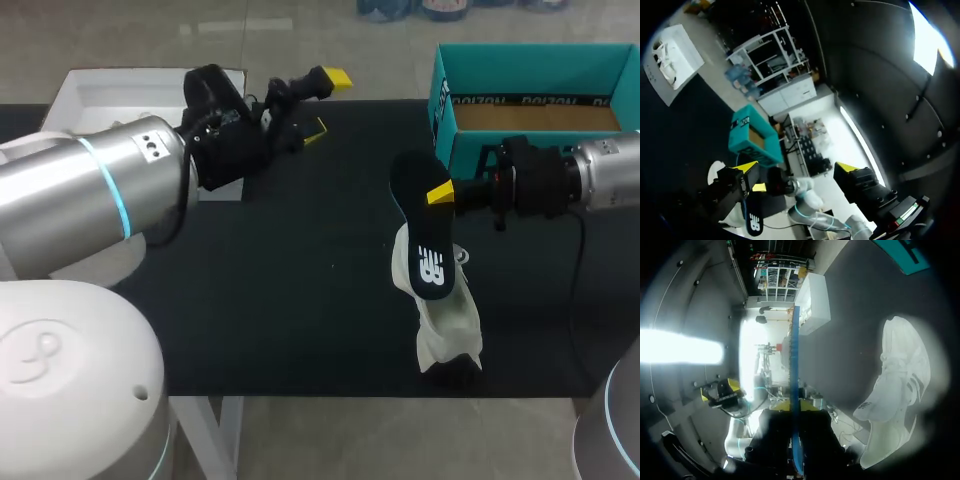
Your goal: Take the shoe out of the shoebox, open the shoe tongue, remove and reinsert the insole, then place the shoe into the shoebox
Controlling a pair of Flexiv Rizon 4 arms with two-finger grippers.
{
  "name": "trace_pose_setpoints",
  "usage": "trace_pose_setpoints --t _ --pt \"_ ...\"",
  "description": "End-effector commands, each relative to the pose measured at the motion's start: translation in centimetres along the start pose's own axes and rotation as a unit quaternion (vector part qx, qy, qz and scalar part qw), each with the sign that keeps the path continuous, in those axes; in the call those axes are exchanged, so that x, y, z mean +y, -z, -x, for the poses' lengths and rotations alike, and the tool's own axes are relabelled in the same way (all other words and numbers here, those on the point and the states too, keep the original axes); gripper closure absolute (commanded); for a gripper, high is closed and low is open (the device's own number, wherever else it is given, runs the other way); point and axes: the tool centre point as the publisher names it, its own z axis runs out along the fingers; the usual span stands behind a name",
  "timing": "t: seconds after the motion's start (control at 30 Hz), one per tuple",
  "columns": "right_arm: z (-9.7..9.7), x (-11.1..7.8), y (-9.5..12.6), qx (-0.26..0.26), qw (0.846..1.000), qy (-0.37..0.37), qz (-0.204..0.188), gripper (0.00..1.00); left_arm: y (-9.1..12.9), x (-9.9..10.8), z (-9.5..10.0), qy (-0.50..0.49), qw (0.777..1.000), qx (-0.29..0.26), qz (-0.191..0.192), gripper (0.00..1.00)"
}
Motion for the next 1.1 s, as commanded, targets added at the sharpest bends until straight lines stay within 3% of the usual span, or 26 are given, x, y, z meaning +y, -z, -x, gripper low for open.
trace_pose_setpoints --t 0.03,0.33,1.03,1.07,1.1 --pt "0.0 0.0 -0.1 -0.001 1.0 0.0 0.001 1.0 -0.1 -0.9 0.8 0.034 0.997 0.002 0.073 0.0" --pt "0.0 0.0 -0.1 -0.001 1.0 0.0 0.001 1.0 -2.4 -2.3 2.6 0.093 0.991 -0.067 0.066 0.0" --pt "0.0 0.0 -0.1 -0.001 1.0 0.0 0.001 1.0 -2.5 -2.4 2.6 0.086 0.993 -0.059 0.059 0.0" --pt "0.0 0.0 -0.1 -0.001 1.0 0.0 0.001 1.0 -3.4 -3.1 2.2 0.072 0.992 -0.039 0.094 0.0" --pt "0.0 0.0 -0.1 -0.001 1.0 0.0 0.001 1.0 -4.3 -3.5 1.9 0.047 0.989 -0.062 0.124 0.0"
